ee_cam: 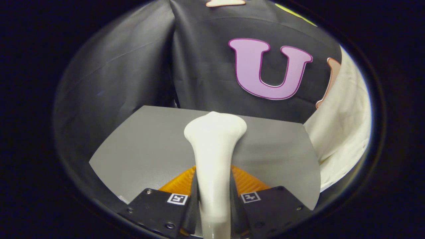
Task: Iron the clothes twice with a garment steamer, once on the left side and once on the right side.
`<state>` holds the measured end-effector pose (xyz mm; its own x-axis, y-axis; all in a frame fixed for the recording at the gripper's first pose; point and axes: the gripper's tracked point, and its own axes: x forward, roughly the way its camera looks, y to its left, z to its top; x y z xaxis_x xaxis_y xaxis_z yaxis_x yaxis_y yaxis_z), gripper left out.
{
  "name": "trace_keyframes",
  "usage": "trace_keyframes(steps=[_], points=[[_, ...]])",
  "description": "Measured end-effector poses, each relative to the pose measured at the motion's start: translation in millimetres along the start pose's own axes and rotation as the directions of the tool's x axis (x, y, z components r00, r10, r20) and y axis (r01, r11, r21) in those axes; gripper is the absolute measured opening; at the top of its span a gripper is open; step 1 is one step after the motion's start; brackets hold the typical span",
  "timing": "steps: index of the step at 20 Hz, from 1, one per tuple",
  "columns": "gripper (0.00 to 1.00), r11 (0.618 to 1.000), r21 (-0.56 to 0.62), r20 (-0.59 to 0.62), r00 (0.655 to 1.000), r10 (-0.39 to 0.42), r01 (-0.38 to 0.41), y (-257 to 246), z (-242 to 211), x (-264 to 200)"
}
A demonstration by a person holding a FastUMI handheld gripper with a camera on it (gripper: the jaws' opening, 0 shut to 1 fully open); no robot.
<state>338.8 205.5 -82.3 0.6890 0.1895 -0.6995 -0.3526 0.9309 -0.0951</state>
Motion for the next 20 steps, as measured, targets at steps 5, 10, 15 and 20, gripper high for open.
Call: trace_keyframes(steps=[5, 10, 15, 20], points=[[0.42, 0.988, 0.157, 0.165, 0.986, -0.038, 0.012, -16.1, 25.1, -22.2], [0.4, 0.973, 0.231, 0.255, 0.966, -0.038, -0.022, -35.4, 33.1, -57.6], [0.37, 0.986, 0.163, 0.364, 0.928, -0.077, 0.018, -19.6, 39.8, -110.4], [0.37, 0.949, 0.313, 0.503, 0.856, -0.122, -0.049, -22.7, 31.0, -170.2]])
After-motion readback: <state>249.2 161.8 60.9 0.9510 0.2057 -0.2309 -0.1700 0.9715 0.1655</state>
